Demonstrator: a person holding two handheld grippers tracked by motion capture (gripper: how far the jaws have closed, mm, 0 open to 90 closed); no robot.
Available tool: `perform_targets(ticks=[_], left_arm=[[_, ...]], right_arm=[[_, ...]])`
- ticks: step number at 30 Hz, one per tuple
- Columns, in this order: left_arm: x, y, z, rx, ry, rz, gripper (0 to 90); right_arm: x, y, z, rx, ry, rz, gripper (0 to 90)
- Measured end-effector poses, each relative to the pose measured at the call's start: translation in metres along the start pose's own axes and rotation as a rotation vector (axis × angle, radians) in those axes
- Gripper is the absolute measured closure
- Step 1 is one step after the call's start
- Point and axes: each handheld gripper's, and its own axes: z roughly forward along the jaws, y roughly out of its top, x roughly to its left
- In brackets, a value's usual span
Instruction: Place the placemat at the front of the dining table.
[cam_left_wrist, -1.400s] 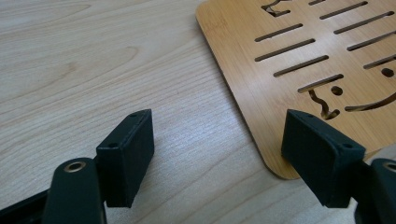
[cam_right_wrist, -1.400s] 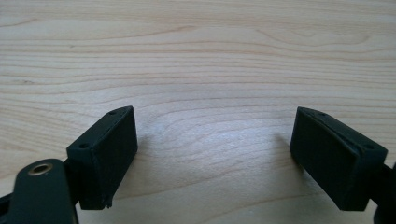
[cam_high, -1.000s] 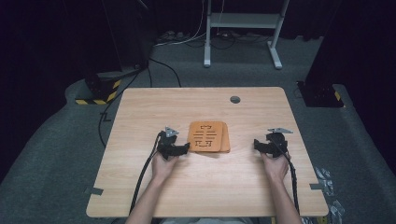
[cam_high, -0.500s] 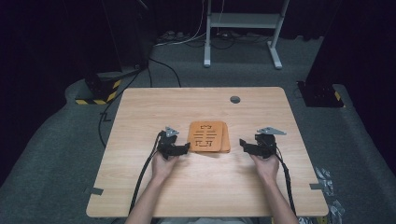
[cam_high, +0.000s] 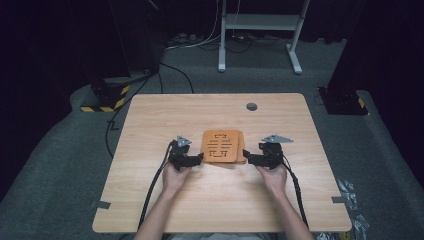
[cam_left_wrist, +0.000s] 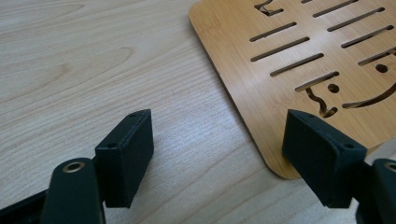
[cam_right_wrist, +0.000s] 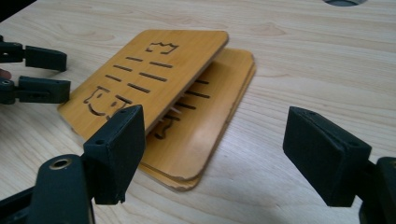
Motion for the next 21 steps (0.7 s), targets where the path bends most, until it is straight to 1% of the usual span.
perform_targets(ticks=[10, 11, 13, 21], left_arm=[[-0.001, 0.001, 0.001, 0.004, -0.006, 0.006, 24.7], [-0.001, 0.001, 0.001, 0.004, -0.006, 0.006, 24.7], [0.000, 0.001, 0.001, 0.004, -0.007, 0.006, 24.7], [0.000, 0.001, 0.001, 0.004, -0.007, 0.007, 24.6]], right_arm=[[0.010, -0.001, 0.010, 0.001, 0.024, -0.022, 18.8], [0.013, -0.002, 0.012, 0.002, 0.035, -0.024, 18.3], [0.014, -0.001, 0.013, 0.005, 0.037, -0.033, 18.0], [0.022, 0.005, 0.023, 0.021, 0.044, -0.040, 16.4]])
